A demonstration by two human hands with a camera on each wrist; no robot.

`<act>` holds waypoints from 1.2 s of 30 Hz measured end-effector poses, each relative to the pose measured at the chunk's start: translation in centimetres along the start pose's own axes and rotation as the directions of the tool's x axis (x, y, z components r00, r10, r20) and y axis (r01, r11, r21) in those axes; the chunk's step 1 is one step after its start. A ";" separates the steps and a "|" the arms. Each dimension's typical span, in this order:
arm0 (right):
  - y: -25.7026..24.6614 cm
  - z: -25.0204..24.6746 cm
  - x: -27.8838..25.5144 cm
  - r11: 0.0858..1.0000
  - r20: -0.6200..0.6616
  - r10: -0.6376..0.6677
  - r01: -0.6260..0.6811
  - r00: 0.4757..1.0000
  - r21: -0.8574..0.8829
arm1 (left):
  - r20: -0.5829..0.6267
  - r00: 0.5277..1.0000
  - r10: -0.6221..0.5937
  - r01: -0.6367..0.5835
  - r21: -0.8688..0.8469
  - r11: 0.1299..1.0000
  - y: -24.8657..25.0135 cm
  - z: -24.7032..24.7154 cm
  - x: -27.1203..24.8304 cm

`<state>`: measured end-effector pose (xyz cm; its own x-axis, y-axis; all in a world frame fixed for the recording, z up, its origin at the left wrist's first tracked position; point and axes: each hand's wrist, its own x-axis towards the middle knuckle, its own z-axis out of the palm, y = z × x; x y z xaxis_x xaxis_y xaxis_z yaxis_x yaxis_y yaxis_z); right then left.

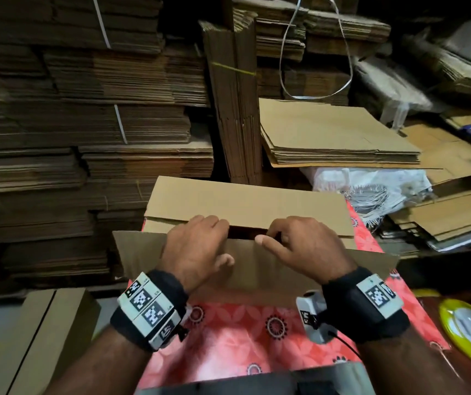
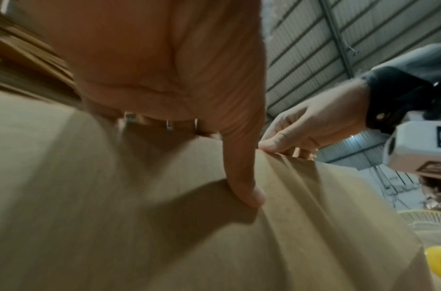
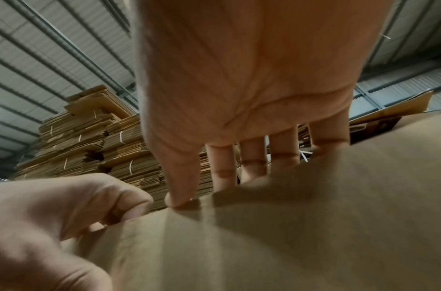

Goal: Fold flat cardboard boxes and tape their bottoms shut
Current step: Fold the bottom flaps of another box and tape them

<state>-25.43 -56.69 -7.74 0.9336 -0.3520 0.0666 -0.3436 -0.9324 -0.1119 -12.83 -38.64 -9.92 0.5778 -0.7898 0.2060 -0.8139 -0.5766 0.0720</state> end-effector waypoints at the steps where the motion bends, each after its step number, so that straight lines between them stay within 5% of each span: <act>1: 0.2 0.1 -0.3 1.000 0.030 -0.015 0.015 0.999 0.017 | -0.054 0.998 0.024 -0.025 -0.006 1.000 0.0 0.4 -0.8; 4: 1.1 0.1 -1.1 0.993 0.057 -0.103 0.099 0.993 0.057 | -0.231 0.971 0.063 -0.060 0.017 0.998 0.1 2.0 -2.2; 11: -0.2 2.3 -1.6 0.959 0.019 -0.172 0.172 0.985 -0.223 | -0.490 0.869 0.074 -0.045 0.070 0.996 0.8 6.2 -2.9; 14: 0.0 4.3 -2.6 0.944 0.029 -0.255 0.255 0.967 -0.208 | -0.437 0.897 0.068 -0.055 0.042 0.998 0.8 8.3 -3.8; 18: 0.9 0.6 -1.2 0.957 0.254 -0.270 0.289 0.929 -0.040 | -0.244 0.969 0.034 -0.031 0.019 0.999 0.9 6.8 -3.0; 22: 2.3 -5.1 3.9 0.951 0.020 -0.308 0.308 0.951 0.014 | -0.045 0.997 0.057 -0.054 0.049 0.997 1.0 4.2 -1.1; 25: 3.0 -7.7 9.6 0.964 0.113 -0.265 0.259 0.958 0.059 | 0.057 0.994 0.091 -0.093 0.036 0.995 1.2 3.2 -0.2; 28: 3.4 -5.7 14.6 0.973 0.199 -0.223 0.229 0.954 -0.005 | 0.136 0.983 0.122 -0.120 -0.025 0.992 2.2 2.5 0.3; 32: 3.5 0.7 17.7 0.912 0.314 -0.192 0.287 0.930 -0.295 | 0.142 0.984 0.109 -0.105 -0.042 0.994 4.4 2.3 0.5; 36: 3.8 4.8 18.4 0.894 0.339 -0.213 0.322 0.917 -0.311 | 0.210 0.977 0.047 -0.041 -0.033 0.999 5.6 2.0 0.3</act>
<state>-9.03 -66.32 -11.70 0.9632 -0.0968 -0.2508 -0.0380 -0.9726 0.2294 -17.12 -42.56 -11.40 0.5388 -0.8424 -0.0001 -0.8385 -0.5364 0.0957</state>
